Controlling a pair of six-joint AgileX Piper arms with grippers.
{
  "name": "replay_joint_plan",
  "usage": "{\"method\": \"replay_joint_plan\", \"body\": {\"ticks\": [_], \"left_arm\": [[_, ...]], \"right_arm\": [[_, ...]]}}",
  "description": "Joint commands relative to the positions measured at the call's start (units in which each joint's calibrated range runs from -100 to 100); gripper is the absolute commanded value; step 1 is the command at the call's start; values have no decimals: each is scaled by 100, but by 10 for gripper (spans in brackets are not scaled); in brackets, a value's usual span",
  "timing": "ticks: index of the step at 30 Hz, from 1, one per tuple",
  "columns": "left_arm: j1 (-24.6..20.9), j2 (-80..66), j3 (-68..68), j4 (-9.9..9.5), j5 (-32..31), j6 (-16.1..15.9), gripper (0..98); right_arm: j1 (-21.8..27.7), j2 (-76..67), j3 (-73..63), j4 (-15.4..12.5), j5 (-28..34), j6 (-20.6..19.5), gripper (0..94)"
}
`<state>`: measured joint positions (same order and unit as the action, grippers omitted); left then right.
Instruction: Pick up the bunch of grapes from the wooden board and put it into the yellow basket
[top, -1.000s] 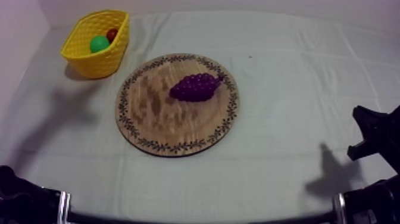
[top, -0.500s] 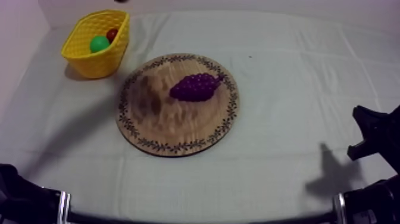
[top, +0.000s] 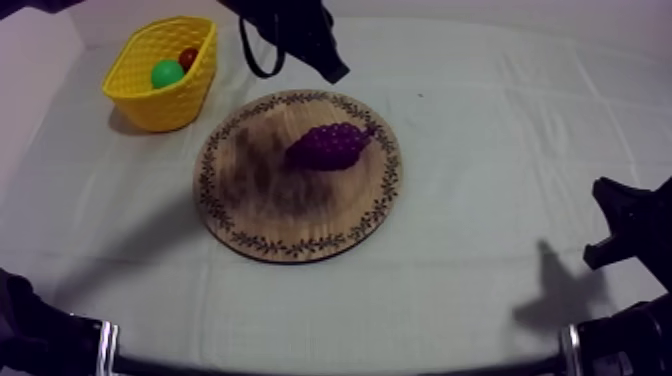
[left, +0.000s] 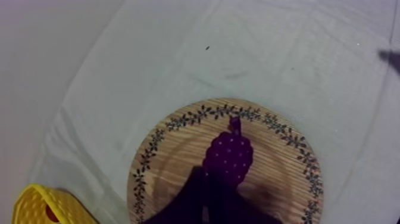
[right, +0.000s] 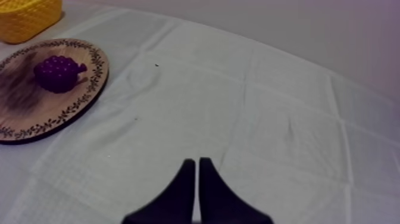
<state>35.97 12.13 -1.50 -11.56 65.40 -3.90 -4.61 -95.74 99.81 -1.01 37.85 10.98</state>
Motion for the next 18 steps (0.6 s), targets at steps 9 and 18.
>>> {"method": "replay_joint_plan", "body": {"ticks": [9,18], "left_arm": [[-141,-64,278,230,509,-139,879],[-246,-29,362,329,572,-343,961]], "right_arm": [[2,-1,-3,1,-3,-2,4],[2,-1,-3,1,-3,-2,4]]}}
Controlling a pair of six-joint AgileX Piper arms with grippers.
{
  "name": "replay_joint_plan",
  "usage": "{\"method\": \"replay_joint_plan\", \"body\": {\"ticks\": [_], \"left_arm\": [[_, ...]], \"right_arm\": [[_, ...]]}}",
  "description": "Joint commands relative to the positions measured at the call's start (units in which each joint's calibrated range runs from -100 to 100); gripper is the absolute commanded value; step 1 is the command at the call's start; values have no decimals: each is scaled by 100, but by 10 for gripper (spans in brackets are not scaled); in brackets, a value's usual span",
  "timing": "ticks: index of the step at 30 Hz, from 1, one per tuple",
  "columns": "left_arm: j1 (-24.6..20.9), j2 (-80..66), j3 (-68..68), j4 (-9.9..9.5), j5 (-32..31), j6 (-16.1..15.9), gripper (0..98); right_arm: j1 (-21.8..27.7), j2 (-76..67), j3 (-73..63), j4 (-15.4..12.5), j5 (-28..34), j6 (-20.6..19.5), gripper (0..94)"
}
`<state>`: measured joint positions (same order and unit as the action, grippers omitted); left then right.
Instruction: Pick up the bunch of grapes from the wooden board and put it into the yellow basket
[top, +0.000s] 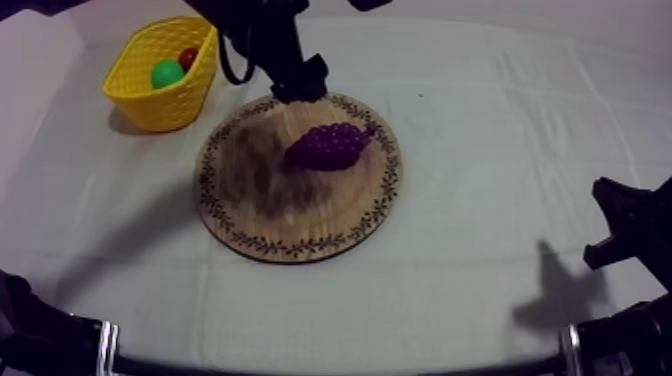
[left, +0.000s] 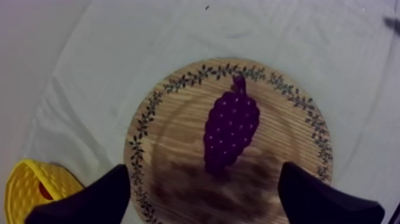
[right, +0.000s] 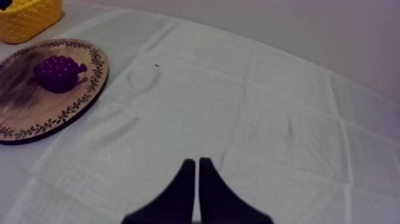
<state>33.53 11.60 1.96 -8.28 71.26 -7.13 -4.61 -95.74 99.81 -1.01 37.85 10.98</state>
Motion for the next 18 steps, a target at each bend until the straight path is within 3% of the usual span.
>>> {"method": "replay_joint_plan", "body": {"ticks": [1,18], "left_arm": [[-10,47,53,1,-39,-39,962],[-102,1392,427,-24,-1073,-138,965]], "right_arm": [[2,-1,-3,1,-3,-2,4],[2,-1,-3,1,-3,-2,4]]}}
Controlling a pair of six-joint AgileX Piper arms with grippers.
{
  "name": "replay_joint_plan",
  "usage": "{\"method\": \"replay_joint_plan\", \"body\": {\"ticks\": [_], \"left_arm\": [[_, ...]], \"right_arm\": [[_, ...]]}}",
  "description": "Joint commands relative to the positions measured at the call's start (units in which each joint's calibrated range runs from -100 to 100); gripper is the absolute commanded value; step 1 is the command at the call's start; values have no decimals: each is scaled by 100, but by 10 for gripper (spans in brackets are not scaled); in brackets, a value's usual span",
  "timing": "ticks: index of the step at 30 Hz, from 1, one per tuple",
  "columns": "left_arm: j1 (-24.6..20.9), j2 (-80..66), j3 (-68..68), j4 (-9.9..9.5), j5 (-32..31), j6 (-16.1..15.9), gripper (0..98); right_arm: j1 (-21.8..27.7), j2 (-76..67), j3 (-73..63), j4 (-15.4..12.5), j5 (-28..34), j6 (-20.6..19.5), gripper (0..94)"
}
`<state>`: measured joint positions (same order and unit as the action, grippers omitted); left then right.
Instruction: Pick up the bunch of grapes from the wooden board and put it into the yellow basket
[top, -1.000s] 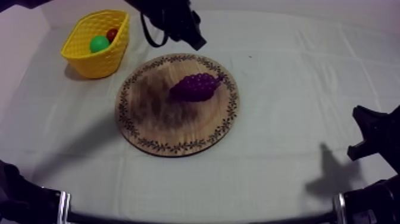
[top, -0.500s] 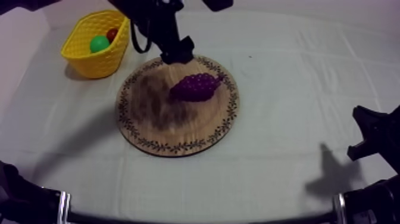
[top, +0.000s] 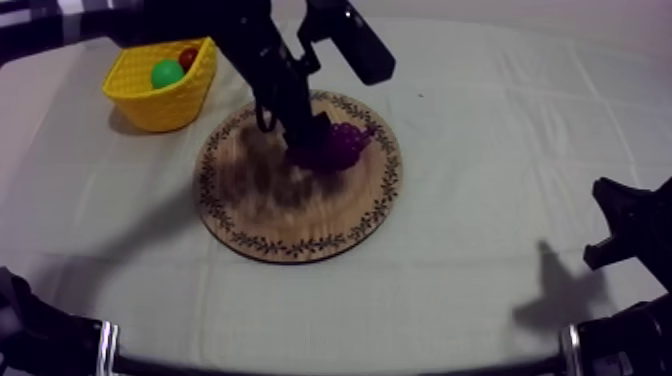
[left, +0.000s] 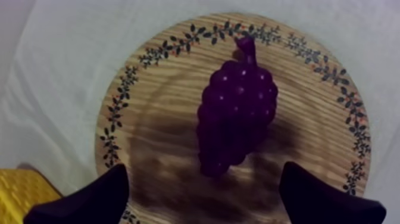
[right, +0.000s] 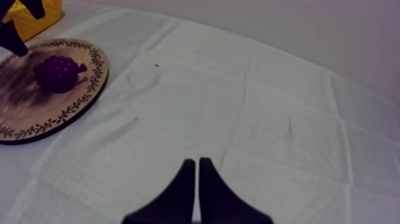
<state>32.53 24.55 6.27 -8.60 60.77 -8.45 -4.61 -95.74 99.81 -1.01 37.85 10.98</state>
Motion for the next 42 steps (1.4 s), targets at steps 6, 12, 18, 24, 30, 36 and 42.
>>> {"method": "replay_joint_plan", "body": {"ticks": [6,12,18,24,30,36,42], "left_arm": [[8,546,-17,57,-249,-54,963],[-30,913,-140,248,-548,-226,939],[-32,1171,-358,353,-668,-270,914],[22,1336,-491,411,-700,-243,872],[73,1495,-604,398,-706,-172,777],[124,1649,-769,298,-706,3,603],[124,1754,-858,264,-759,78,439]], "right_arm": [[2,-1,-3,1,-3,-2,4],[2,-1,-3,1,-3,-2,4],[2,-1,-3,1,-3,-2,4],[2,-1,-3,1,-3,-2,4],[2,-1,-3,1,-3,-2,4],[2,-1,-3,1,-3,-2,4],[2,-1,-3,1,-3,-4,4]]}}
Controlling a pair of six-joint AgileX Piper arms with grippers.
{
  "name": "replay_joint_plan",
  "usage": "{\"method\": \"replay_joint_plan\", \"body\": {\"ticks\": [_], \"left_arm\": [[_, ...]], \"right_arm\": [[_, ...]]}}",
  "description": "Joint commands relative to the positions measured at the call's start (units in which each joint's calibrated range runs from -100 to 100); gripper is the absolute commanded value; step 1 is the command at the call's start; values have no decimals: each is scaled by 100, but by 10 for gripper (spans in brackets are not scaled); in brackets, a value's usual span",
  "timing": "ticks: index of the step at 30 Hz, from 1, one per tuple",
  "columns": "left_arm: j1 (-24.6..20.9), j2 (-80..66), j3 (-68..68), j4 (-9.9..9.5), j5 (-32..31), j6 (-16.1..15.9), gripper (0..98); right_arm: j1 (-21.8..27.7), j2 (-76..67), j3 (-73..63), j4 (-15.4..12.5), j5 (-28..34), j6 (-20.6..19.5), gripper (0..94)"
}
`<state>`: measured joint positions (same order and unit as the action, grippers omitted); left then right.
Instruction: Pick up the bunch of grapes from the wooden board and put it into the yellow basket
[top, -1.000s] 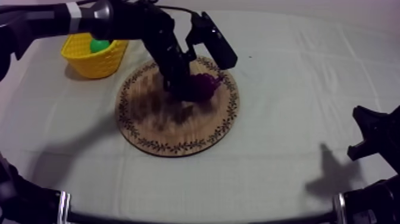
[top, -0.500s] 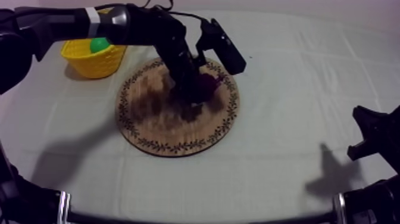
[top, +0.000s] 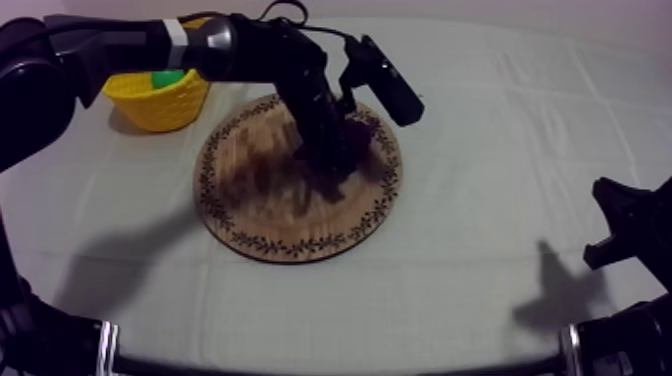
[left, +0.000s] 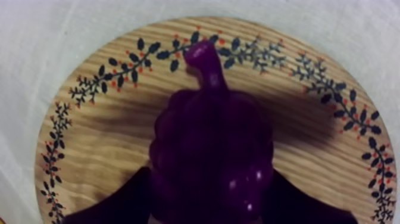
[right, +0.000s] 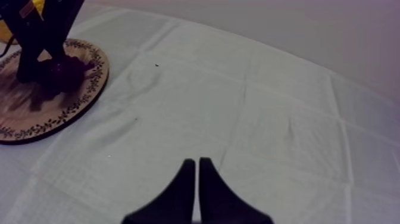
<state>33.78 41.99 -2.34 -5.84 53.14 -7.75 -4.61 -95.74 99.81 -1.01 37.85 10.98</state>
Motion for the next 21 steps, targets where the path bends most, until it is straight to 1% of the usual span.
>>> {"method": "replay_joint_plan", "body": {"ticks": [1,6,11,14,21], "left_arm": [[-1,5,8,-32,3,28,430],[-11,-271,125,-148,10,155,406],[-127,-1043,450,-155,10,252,369],[-226,-1720,884,-146,62,299,366],[-582,-3464,2303,-129,461,231,395]], "right_arm": [[2,-1,-3,1,-3,-5,4],[2,-1,-3,1,-3,-2,4],[2,-1,-3,1,-3,-2,4],[2,-1,-3,1,-3,-2,4],[2,-1,-3,1,-3,-3,4]]}}
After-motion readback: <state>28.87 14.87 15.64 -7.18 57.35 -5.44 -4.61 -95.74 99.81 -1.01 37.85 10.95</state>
